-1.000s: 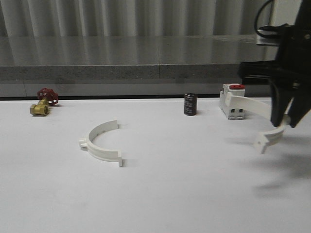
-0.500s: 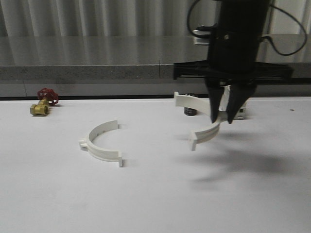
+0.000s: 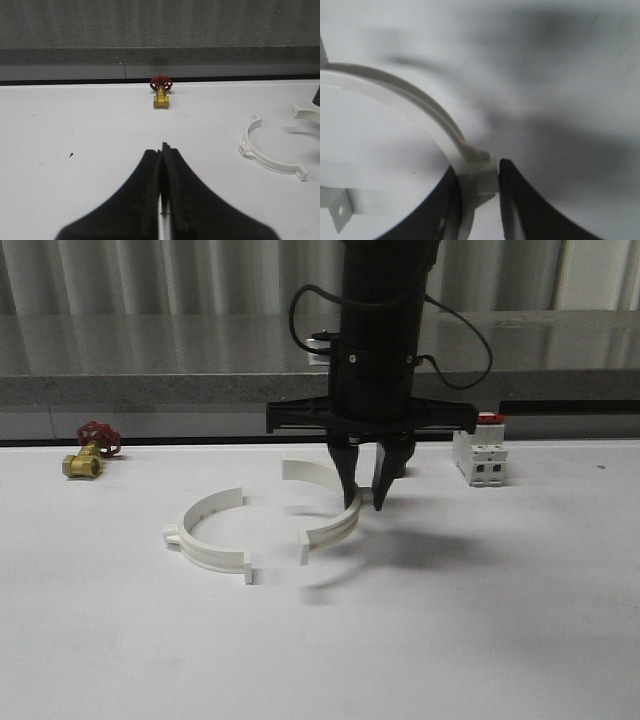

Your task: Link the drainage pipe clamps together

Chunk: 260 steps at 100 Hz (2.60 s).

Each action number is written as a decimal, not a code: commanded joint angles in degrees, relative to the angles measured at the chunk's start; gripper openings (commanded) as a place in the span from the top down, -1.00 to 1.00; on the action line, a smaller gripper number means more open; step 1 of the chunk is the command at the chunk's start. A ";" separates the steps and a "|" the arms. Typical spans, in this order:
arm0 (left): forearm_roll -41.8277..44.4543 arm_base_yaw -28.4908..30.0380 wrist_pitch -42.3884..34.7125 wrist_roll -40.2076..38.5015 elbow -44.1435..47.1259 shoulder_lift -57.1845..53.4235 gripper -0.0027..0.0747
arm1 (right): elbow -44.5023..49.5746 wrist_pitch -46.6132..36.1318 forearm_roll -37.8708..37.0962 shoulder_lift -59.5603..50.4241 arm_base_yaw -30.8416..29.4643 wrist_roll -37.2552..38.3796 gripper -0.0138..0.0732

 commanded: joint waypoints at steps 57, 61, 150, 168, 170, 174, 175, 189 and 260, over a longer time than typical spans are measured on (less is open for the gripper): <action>-0.14 0.19 -4.82 -0.12 -1.45 0.63 0.99 | -12.21 0.92 0.61 4.99 1.16 -1.83 0.75; -0.14 0.19 -4.82 -0.12 -1.45 0.63 0.99 | -12.21 0.79 0.61 5.06 1.16 -1.83 0.75; -0.14 0.19 -4.82 -0.12 -1.45 0.63 0.99 | -12.21 -1.34 0.66 5.29 1.16 0.25 -0.25; -0.14 0.19 -4.82 -0.12 -1.45 0.63 0.99 | -12.21 -1.44 0.66 5.17 1.40 0.25 -0.46; -0.14 0.19 -4.82 -0.12 -1.45 0.63 0.99 | -12.21 -1.44 0.66 5.17 1.40 0.25 -0.46; -0.14 0.19 -4.82 -0.12 -1.45 0.63 0.99 | -12.21 -1.14 0.66 5.02 1.46 0.25 -0.46; -0.14 0.19 -4.82 -0.12 -1.45 0.63 0.99 | -12.21 -1.07 0.66 4.87 1.46 0.25 -0.46; -0.14 0.19 -4.82 -0.12 -1.45 0.63 0.99 | -12.08 0.16 1.84 2.86 1.59 -0.70 -0.46; -0.14 0.19 -4.82 -0.12 -1.45 0.63 0.99 | 26.97 -8.45 2.06 -26.76 0.08 -16.90 0.83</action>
